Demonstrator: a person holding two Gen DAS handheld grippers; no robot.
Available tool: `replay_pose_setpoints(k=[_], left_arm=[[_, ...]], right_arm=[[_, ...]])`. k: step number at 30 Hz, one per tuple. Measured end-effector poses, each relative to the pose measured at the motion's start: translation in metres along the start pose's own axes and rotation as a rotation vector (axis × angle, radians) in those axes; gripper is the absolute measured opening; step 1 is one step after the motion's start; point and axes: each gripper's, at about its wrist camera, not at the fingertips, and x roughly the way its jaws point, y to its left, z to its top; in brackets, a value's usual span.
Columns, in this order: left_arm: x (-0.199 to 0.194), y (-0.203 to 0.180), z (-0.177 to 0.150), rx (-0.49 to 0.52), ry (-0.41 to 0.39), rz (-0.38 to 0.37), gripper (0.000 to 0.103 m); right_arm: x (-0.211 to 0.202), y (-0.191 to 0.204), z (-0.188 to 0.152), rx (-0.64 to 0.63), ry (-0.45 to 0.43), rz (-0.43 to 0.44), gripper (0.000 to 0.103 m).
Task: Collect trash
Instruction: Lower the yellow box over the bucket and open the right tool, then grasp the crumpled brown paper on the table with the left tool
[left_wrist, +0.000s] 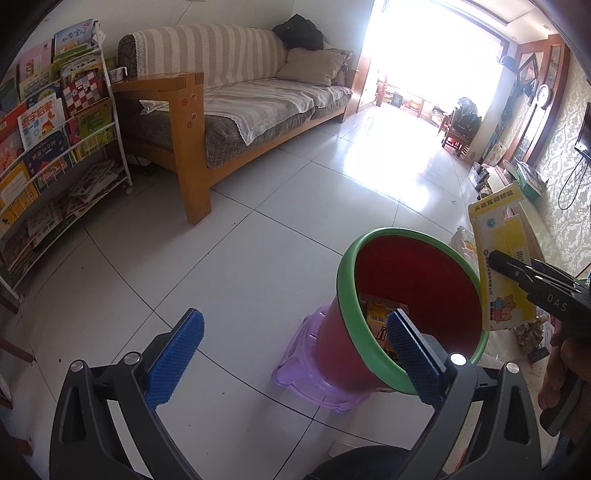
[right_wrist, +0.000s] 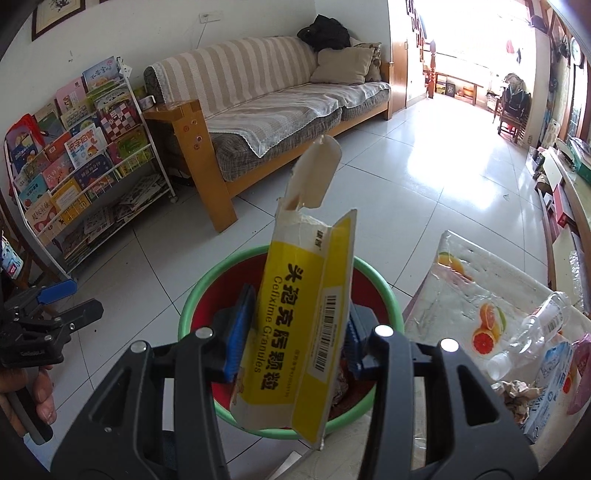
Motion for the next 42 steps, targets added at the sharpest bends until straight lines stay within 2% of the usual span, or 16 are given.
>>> replay_pose_setpoints(k=[5,7,9,11,17,21,27,32,42], left_arm=[[-0.001,0.008,-0.002,-0.01,0.001,0.006,0.095],[0.0,0.009,-0.003,-0.011,0.004,0.007,0.095],[0.002,0.009,-0.003,-0.013,0.008,0.007,0.095],[0.003,0.007,-0.003,-0.012,0.011,0.003,0.095],[0.005,-0.01,-0.002,0.014,0.015,-0.012,0.095],[0.005,-0.025,0.001,0.031,0.014,-0.023,0.095],[0.006,-0.063,0.001,0.088,0.02,-0.063,0.095],[0.01,-0.116,-0.001,0.17,0.026,-0.125,0.095],[0.02,-0.244,-0.015,0.325,0.064,-0.279,0.095]], right_arm=[[0.019,0.003,-0.001,-0.008,0.041,-0.01,0.048],[0.022,0.004,-0.001,-0.007,0.05,-0.02,0.053],[0.021,0.006,-0.002,-0.002,0.049,-0.02,0.073],[0.019,0.011,-0.001,-0.007,0.037,-0.021,0.084],[0.0,0.014,0.002,-0.041,-0.007,-0.035,0.098],[-0.012,0.006,0.001,-0.04,-0.019,-0.057,0.098],[-0.044,-0.026,-0.013,0.01,-0.049,-0.093,0.098],[-0.077,-0.068,-0.044,0.035,-0.059,-0.165,0.098],[-0.145,-0.174,-0.12,0.217,-0.048,-0.308,0.098]])
